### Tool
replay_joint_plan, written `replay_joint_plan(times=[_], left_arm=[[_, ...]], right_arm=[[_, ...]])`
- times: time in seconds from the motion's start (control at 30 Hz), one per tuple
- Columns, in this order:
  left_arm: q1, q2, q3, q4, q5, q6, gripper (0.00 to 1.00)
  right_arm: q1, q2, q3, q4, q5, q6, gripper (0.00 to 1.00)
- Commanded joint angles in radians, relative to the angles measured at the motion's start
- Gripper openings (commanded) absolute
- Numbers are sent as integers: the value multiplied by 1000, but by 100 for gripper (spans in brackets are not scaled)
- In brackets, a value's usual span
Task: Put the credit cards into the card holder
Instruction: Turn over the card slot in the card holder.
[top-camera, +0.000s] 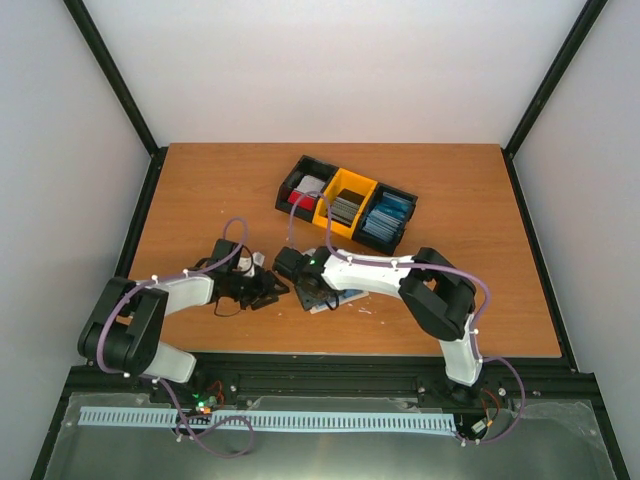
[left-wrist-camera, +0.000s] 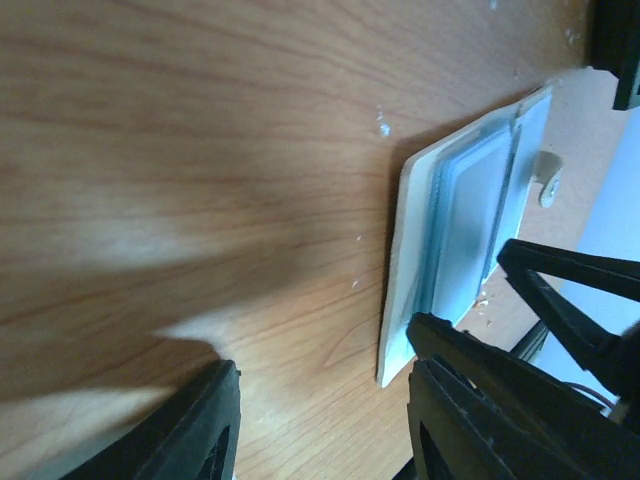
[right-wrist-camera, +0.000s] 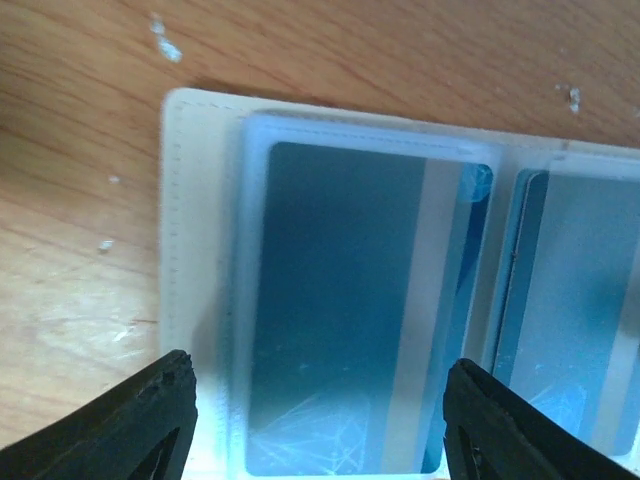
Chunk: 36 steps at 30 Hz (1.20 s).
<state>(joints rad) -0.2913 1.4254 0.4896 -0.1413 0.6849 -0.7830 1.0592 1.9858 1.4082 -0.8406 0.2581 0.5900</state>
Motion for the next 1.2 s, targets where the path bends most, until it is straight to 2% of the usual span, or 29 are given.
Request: replay_joint_plan(times=[0.0, 0.23, 0.57, 0.77, 1.07, 1.17], left_arm=[[4, 57, -2, 118, 57, 1, 48], [-8, 158, 9, 212, 90, -29, 49], [-42, 263, 49, 261, 97, -39, 52], [-63, 328, 101, 264, 105, -33, 52], [-84, 395, 139, 264, 134, -31, 49], [-88, 391, 146, 268, 144, -26, 45]], right_arm=[[-38, -2, -49, 63, -36, 19, 67], [-151, -89, -230, 261, -236, -2, 68], [-210, -98, -295, 331, -339, 1, 65], [-260, -156, -384, 443, -447, 10, 64], [-337, -206, -505, 607, -634, 41, 64], [-351, -210, -533, 651, -670, 49, 63]])
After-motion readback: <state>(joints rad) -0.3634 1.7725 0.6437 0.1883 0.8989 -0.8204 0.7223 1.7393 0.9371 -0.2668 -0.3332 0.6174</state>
